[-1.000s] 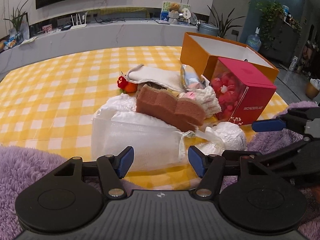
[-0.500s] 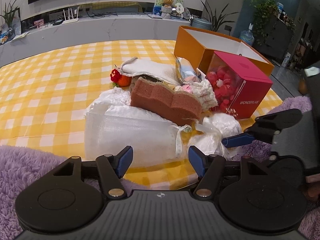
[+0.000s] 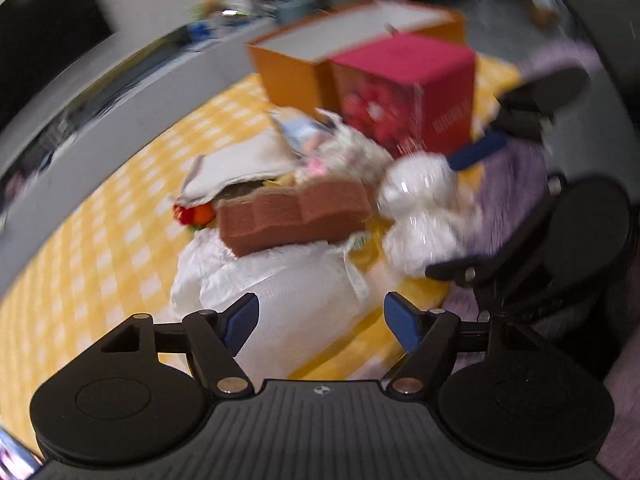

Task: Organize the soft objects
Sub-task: 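Move the right tool down onto the plastic-wrapped white bundle and close it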

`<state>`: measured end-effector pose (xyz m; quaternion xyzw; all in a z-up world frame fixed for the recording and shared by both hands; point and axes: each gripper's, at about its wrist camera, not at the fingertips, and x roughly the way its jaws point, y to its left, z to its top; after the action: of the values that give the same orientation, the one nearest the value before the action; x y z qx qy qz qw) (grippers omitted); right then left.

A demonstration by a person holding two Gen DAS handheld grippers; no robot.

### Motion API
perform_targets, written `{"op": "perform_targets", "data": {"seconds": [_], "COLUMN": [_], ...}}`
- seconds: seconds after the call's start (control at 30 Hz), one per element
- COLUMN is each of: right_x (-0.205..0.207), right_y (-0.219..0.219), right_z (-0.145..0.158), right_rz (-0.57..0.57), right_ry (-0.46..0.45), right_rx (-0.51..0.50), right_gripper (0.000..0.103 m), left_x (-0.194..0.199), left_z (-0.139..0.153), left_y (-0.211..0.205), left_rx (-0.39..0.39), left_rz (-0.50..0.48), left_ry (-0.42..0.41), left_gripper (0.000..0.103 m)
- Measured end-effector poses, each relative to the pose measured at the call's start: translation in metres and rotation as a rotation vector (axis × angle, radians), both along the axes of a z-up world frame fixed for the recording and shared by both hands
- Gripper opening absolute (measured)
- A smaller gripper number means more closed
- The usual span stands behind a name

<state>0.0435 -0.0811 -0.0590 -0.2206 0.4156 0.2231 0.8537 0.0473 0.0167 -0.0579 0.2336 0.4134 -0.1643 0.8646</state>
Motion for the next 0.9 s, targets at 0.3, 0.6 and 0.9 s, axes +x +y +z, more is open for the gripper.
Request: {"op": "perform_targets", "data": {"seconds": [0.3, 0.6, 0.9], "right_x": [0.020, 0.028, 0.056], "right_y": [-0.003, -0.044, -0.053], "right_z": [-0.024, 0.017, -0.002], "right_rz": [-0.099, -0.302, -0.554], "right_ry": [0.011, 0.128, 0.334], "right_rx": [-0.021, 0.308, 0.477], "right_gripper": [0.085, 0.085, 0.066], "left_x": [0.022, 0.036, 0.042], "left_z": [-0.025, -0.039, -0.057], "left_y": [-0.008, -0.010, -0.024], "left_rx": [0.070, 0.118, 0.269], "left_rz": [-0.038, -0.022, -0.004], "left_ry": [0.107, 0.192, 0.186], "left_gripper": [0.084, 0.084, 0.078]}}
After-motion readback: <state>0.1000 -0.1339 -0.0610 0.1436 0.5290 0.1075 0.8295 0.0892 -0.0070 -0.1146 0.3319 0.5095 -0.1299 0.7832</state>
